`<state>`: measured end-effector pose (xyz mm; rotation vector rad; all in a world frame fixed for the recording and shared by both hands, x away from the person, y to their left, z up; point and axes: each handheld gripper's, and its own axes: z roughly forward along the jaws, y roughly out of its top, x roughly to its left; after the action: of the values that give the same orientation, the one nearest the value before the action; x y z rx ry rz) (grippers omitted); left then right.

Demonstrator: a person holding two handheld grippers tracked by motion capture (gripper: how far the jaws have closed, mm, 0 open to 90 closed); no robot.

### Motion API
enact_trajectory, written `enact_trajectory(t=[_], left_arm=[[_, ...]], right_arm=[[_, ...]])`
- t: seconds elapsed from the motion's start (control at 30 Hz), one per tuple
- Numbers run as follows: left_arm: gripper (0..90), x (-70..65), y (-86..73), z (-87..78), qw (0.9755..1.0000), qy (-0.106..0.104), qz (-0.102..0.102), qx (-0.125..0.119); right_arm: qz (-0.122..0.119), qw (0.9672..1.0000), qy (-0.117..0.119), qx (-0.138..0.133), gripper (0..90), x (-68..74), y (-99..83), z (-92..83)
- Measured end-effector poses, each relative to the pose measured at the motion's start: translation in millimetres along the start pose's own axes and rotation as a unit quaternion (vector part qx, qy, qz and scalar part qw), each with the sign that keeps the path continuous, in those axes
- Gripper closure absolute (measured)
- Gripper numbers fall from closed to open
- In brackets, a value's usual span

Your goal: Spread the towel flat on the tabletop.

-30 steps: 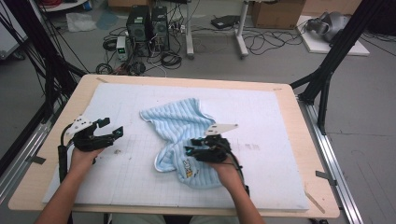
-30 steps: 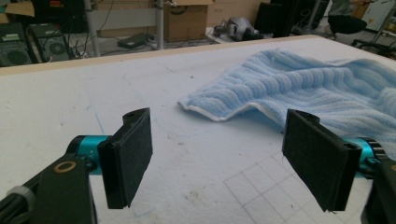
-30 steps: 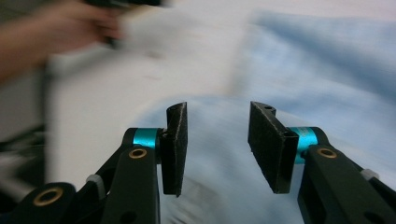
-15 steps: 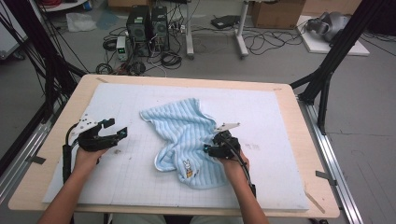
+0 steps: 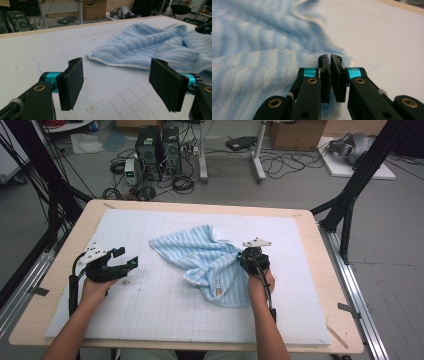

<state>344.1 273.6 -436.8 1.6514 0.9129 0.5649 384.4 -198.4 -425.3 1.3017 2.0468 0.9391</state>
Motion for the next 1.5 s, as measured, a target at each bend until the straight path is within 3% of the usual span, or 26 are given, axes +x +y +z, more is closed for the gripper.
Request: enact_trajectory(t=[0.1,0.2,0.27,0.4,0.57,0.77,0.93,1.07,1.23,1.27,1.37,1.5], left_arm=[[29.2,-0.6,-0.3,0.6,1.0000,-0.003,0.001,0.002],[30.8,-0.8,-0.6,0.6,1.0000,-0.006,0.004,0.004],[31.9,-0.7,-0.7,0.7,0.9999,-0.007,0.006,0.005],[32.0,0.6,-0.7,-0.2,1.0000,-0.005,0.005,0.005],[32.0,0.4,-0.3,-0.8,1.0000,-0.004,0.002,0.002],[32.0,1.2,0.4,-3.5,1.0000,-0.004,0.000,0.001],[31.8,0.1,2.0,-8.3,1.0000,-0.003,0.001,-0.007],[29.2,-1.6,1.2,-11.5,0.9999,0.002,-0.004,-0.010],[29.1,-4.6,-0.1,-15.9,1.0000,0.004,-0.004,-0.008],[29.1,-5.4,-0.3,-16.5,0.9999,0.005,-0.004,-0.009],[29.1,-7.0,-0.6,-18.2,1.0000,0.006,-0.002,-0.008],[29.1,-6.1,-0.4,-19.4,0.9999,0.009,-0.003,-0.011]], right_arm=[[0.028,0.9993,-0.027,0.003,85.5,-12.9,-3.0,4.2],[0.042,0.9985,-0.027,0.022,77.6,-18.9,-7.9,8.3],[0.048,0.9986,-0.020,0.010,67.9,-19.2,-8.6,5.1],[0.056,0.9979,0.017,-0.028,53.6,-13.6,-6.8,-12.2],[0.020,0.9956,0.069,-0.060,51.9,3.6,-9.5,-36.3],[-0.019,0.9867,0.137,-0.085,56.1,29.7,-20.6,-59.1],[-0.051,0.9781,0.187,-0.077,63.9,41.9,-32.3,-63.8],[-0.070,0.9728,0.212,-0.061,68.9,48.5,-42.4,-64.7],[-0.095,0.9590,0.261,-0.057,73.3,66.1,-45.4,-67.1],[-0.103,0.9575,0.264,-0.055,73.2,70.9,-44.7,-66.4],[-0.116,0.9563,0.265,-0.040,72.0,83.3,-41.6,-59.3],[-0.128,0.9649,0.229,-0.015,68.8,92.3,-35.0,-44.5]])
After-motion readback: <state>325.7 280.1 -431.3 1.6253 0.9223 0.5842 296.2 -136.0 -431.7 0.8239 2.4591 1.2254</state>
